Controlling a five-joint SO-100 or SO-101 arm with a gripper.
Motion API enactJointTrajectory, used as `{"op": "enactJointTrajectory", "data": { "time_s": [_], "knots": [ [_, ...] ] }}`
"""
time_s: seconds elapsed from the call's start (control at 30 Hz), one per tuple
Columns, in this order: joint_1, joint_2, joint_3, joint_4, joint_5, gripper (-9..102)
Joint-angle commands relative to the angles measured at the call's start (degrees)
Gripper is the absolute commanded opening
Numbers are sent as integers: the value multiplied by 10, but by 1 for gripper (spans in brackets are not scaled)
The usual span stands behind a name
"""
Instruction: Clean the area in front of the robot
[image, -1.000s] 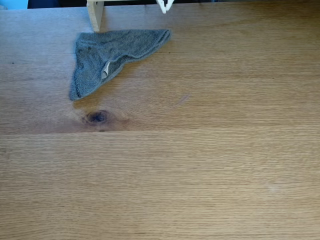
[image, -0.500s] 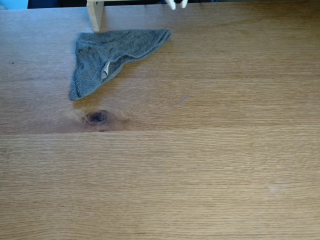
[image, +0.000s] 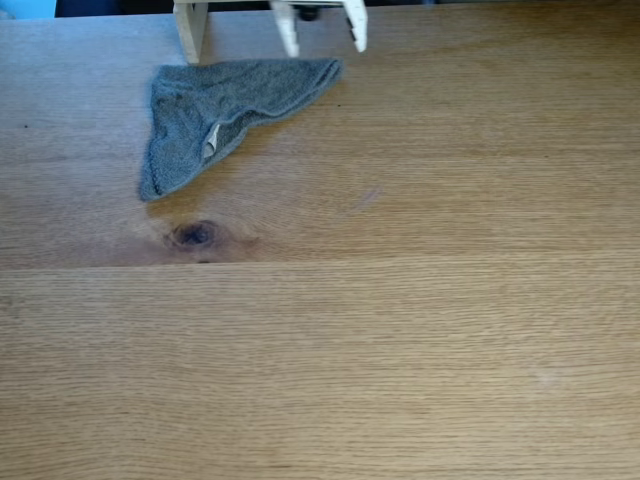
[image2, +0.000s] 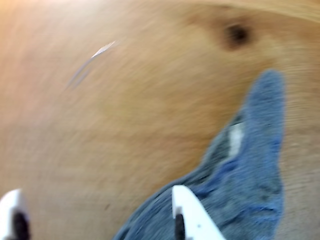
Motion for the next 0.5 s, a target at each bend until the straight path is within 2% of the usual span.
{"op": "enactJointTrajectory", "data": {
  "time_s": [0.0, 0.27, 0.47],
  "knots": [
    [110, -48, -82, -50, -11, 36],
    [287, -165, -81, -91, -88, 40],
    [396, -286, -81, -168, -171, 39]
  ]
}}
